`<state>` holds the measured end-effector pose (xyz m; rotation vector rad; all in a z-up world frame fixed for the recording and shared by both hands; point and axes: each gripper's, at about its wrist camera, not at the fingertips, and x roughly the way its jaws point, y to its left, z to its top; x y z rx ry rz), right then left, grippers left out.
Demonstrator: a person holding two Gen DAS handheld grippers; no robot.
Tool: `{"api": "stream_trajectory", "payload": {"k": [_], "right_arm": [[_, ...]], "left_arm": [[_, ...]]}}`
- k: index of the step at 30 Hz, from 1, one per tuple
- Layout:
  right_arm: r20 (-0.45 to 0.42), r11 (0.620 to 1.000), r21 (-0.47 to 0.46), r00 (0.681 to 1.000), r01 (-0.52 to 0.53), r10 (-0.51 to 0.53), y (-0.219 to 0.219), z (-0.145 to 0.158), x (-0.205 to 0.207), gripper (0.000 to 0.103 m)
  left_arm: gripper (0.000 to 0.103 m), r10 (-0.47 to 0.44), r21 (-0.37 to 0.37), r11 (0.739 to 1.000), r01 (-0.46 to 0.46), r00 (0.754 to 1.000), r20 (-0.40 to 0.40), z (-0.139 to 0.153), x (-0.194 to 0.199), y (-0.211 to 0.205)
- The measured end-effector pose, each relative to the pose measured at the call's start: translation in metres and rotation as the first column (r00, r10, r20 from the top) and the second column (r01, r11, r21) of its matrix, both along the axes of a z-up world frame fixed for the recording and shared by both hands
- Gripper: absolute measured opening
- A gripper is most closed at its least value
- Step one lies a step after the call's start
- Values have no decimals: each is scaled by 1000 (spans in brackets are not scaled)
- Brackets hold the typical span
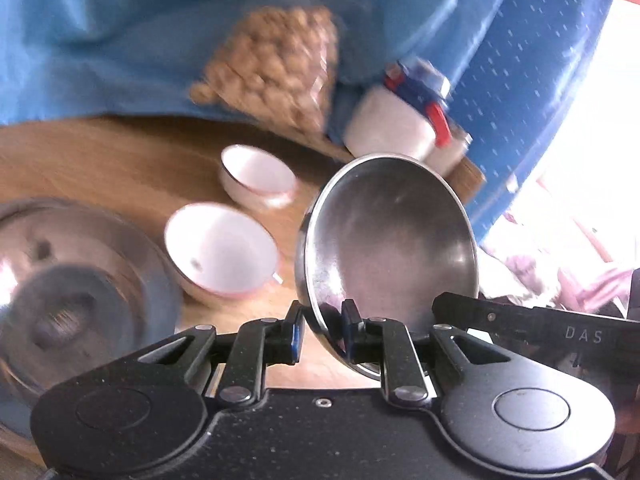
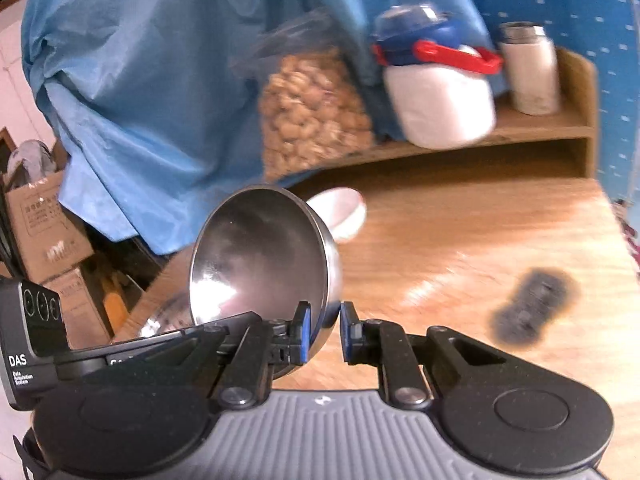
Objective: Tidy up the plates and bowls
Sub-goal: 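Carry the steel bowl onto the stacked plates and open both tools, then move both tools to the larger white red-rimmed bowl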
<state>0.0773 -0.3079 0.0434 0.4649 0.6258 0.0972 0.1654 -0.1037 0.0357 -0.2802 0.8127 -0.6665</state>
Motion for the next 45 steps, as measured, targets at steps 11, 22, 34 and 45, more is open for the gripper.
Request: {"api": "stream_trajectory", "payload": {"k": [11, 22, 34, 45], "right_arm": [[-149, 1000, -1, 989, 15, -15, -23, -19, -25, 18], [-237, 999, 54, 972, 0, 13, -44, -33, -16, 18], [-187, 1000, 11, 982, 26, -24, -49, -30, -16, 26], [-165, 999, -29, 985, 37, -42, -47, -27, -18, 44]], "left_arm": [[22, -93, 67, 993, 100, 991, -98, -24, -17, -28], [23, -110, 112, 986, 127, 983, -149, -29, -7, -49], [43, -90, 113, 988, 101, 991, -104, -24, -4, -50], [90, -39, 90, 995, 43, 998, -48, -17, -15, -33]]}}
